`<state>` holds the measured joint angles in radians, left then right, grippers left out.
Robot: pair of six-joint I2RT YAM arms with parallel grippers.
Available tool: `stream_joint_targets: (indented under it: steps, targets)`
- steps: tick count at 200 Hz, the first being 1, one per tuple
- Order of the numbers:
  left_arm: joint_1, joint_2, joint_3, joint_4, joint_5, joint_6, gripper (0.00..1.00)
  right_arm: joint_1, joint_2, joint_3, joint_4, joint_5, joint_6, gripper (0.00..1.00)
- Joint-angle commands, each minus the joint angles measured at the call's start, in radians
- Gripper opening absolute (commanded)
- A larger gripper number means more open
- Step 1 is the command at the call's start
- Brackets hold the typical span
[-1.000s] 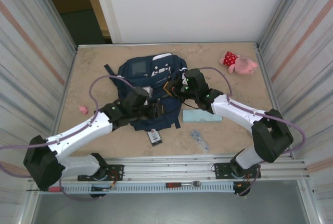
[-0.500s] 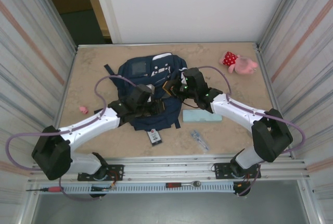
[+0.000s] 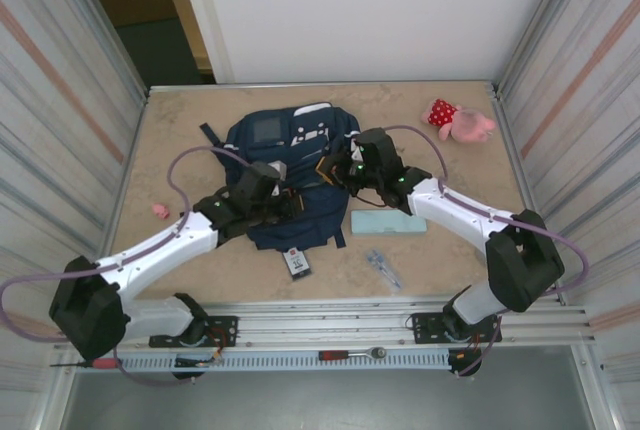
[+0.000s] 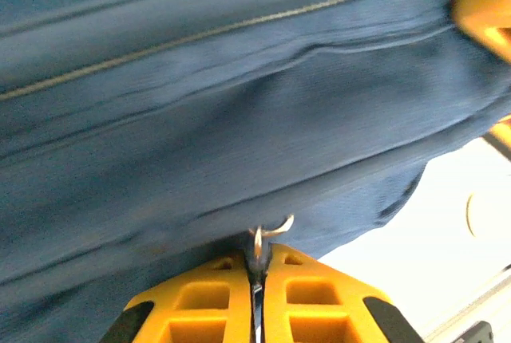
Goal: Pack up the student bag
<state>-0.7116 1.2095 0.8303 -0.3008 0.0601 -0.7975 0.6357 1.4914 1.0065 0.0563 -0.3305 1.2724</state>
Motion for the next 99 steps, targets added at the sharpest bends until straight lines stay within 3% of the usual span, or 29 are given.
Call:
stream_joint_targets:
  steps: [1, 40, 59, 83, 99]
  targets:
    - [0.054, -0.073, -0.044, -0.088, -0.043, 0.047, 0.0, -0.048, -0.069, 0.046, -0.028, -0.031, -0.045, 0.0]
    - [0.142, -0.143, -0.092, -0.133, -0.014, 0.155, 0.0, -0.114, -0.083, 0.063, -0.074, -0.104, -0.072, 0.0]
    - [0.166, -0.155, -0.106, -0.076, 0.078, 0.223, 0.0, -0.113, -0.081, 0.069, -0.092, -0.103, -0.07, 0.0]
    - [0.167, -0.133, -0.106, 0.05, 0.214, 0.25, 0.0, -0.059, -0.066, 0.059, -0.083, -0.039, -0.025, 0.44]
    - [0.161, -0.103, -0.082, 0.079, 0.258, 0.254, 0.0, -0.006, -0.053, 0.046, -0.069, 0.023, 0.023, 0.54]
